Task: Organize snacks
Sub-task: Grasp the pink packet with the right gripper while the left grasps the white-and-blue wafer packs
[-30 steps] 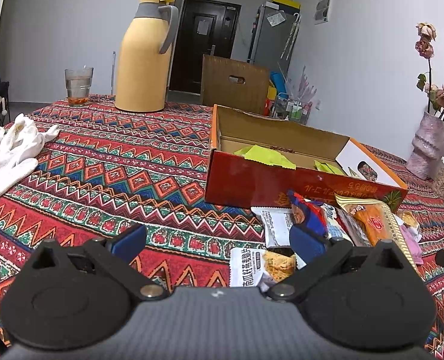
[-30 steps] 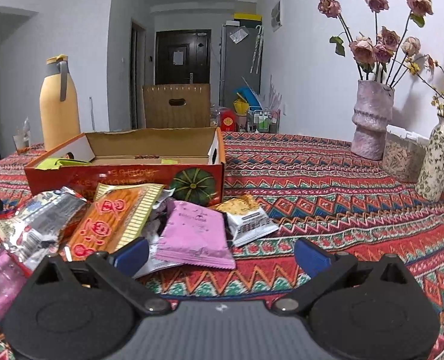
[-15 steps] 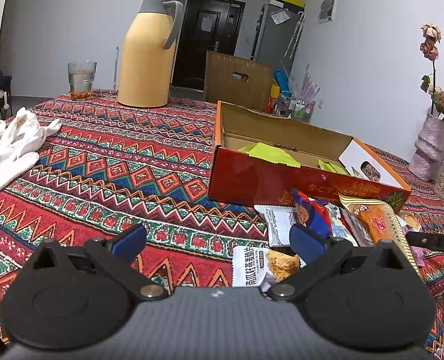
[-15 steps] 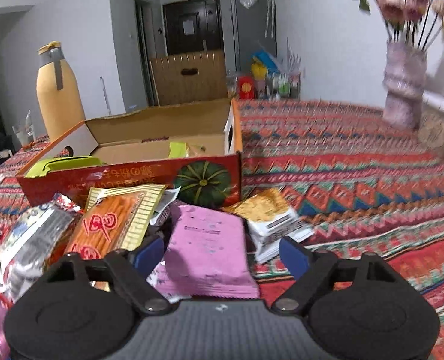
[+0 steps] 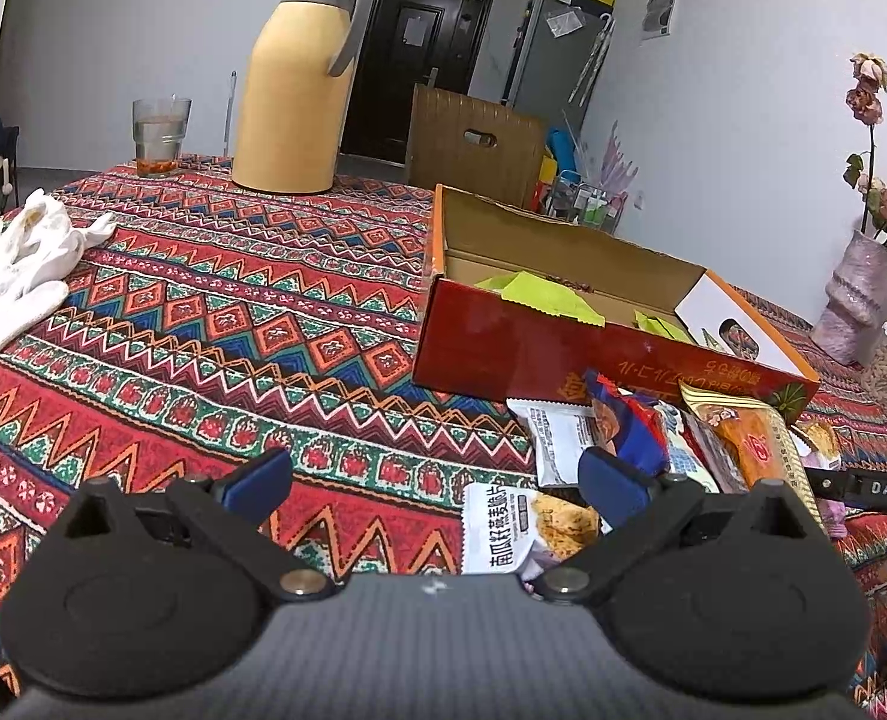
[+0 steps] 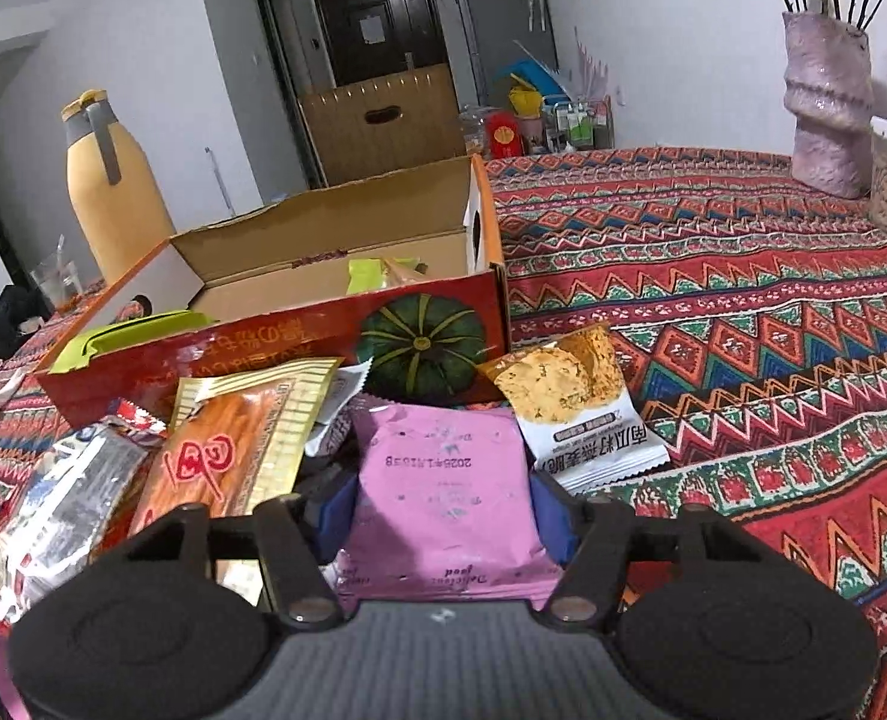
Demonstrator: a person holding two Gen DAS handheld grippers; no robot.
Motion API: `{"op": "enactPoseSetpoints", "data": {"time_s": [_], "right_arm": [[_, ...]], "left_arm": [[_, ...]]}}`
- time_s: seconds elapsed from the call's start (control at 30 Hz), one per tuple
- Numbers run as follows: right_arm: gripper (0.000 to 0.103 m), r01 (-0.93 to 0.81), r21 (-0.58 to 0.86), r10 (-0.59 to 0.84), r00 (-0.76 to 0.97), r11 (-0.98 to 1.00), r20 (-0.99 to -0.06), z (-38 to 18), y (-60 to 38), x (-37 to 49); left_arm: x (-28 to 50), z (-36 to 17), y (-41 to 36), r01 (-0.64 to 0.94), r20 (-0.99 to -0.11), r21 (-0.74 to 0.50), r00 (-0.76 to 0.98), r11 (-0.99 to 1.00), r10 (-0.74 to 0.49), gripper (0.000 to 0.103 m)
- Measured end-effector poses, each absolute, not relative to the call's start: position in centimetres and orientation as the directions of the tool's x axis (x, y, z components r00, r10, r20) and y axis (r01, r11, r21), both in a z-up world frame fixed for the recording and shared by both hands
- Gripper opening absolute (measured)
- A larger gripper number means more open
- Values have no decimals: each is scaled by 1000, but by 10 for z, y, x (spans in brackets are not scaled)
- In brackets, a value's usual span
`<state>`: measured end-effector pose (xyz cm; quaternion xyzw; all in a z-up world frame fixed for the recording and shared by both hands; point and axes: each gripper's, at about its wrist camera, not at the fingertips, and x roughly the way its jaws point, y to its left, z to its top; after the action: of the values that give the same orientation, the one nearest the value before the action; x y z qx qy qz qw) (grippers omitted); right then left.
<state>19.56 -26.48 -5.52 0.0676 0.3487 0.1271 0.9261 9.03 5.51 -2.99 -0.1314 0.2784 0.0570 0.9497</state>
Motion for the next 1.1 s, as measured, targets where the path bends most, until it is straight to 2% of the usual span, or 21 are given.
{"op": "enactPoseSetpoints", "data": {"time_s": [0.43,0.67,0.87,1.1], "right_arm": [[60,-117,96,146,903,988,-403,-35,-268,134],[60,-122,121,160,907,985,-389,-40,-271,136],[60,-132,132,173,908,982,-381,-44,-273,132],[60,-150,143,194,906,978,-376,-46,-273,130]], "left_arm": [[87,-20,48,-184,-537,-181,841,966,59,103],[88,9,20,-101,-525,-125,851,987,20,103],[115,16,-23,-27,-602,-40,798,999,-3,103],[144,3,-62,-10,-684,61,728,998,49,103]]}}
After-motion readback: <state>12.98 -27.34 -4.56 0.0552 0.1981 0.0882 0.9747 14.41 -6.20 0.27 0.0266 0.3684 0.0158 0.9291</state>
